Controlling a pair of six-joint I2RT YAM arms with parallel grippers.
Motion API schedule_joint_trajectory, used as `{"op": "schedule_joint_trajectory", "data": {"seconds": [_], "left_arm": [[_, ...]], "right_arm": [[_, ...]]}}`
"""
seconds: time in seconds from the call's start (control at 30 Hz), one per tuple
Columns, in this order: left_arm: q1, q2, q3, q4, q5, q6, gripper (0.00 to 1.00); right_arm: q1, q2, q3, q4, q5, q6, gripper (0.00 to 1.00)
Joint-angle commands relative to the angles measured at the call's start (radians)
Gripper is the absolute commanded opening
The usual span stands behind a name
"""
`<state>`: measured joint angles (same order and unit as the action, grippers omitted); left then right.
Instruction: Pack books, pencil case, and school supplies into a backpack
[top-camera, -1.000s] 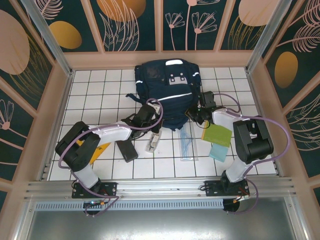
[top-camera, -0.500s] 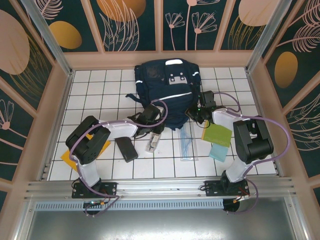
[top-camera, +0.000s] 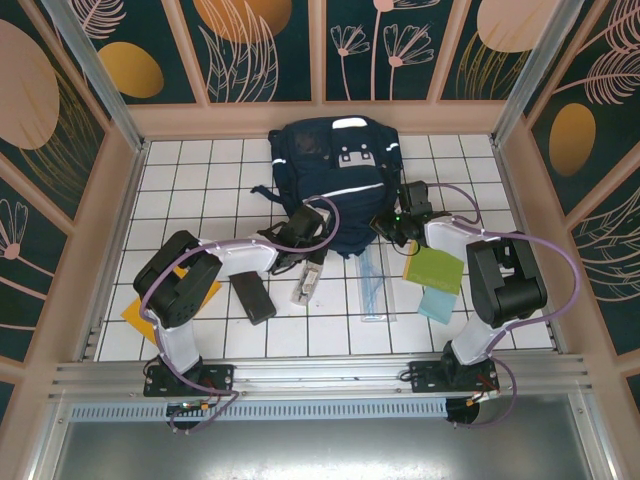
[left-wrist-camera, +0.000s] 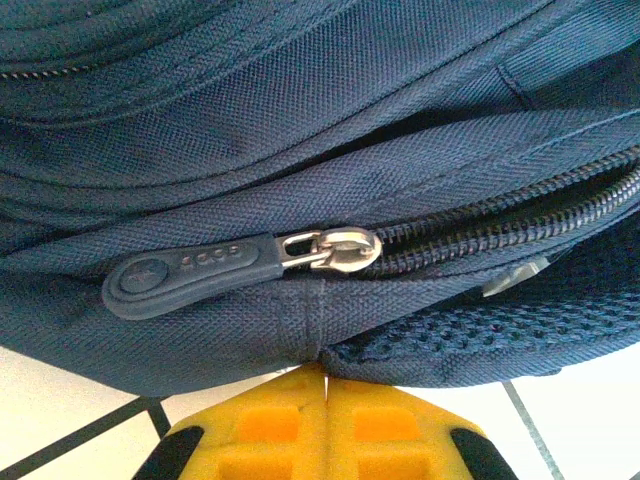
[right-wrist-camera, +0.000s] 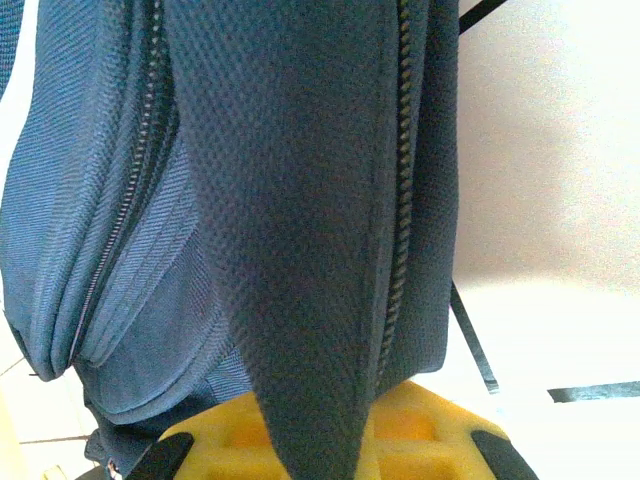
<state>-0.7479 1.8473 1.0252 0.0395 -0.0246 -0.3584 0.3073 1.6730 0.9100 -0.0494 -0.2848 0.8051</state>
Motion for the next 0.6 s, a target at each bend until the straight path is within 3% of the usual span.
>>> {"op": "schedule_joint_trajectory", "data": {"seconds": [0.0,0.4,0.57], "left_arm": [[0.03,-0.038,-0.004,-0.025,-0.059,0.022,0.0],[0.131,-0.152,-0.107,-0.106,-0.055,0.056,0.0],[0.13,-0.14,-0.058,-0.093,0.05,0.043,0.0]], "right_arm": [[-0.019,-0.025,0.035,-0.014,0.043,-0.068,0.0],[-0.114,-0.016,0.104,-0.098,0.088,-0.218,0.0],[-0.113,0.004,0.127,-0.089,0.031,-0.248,0.0]]}}
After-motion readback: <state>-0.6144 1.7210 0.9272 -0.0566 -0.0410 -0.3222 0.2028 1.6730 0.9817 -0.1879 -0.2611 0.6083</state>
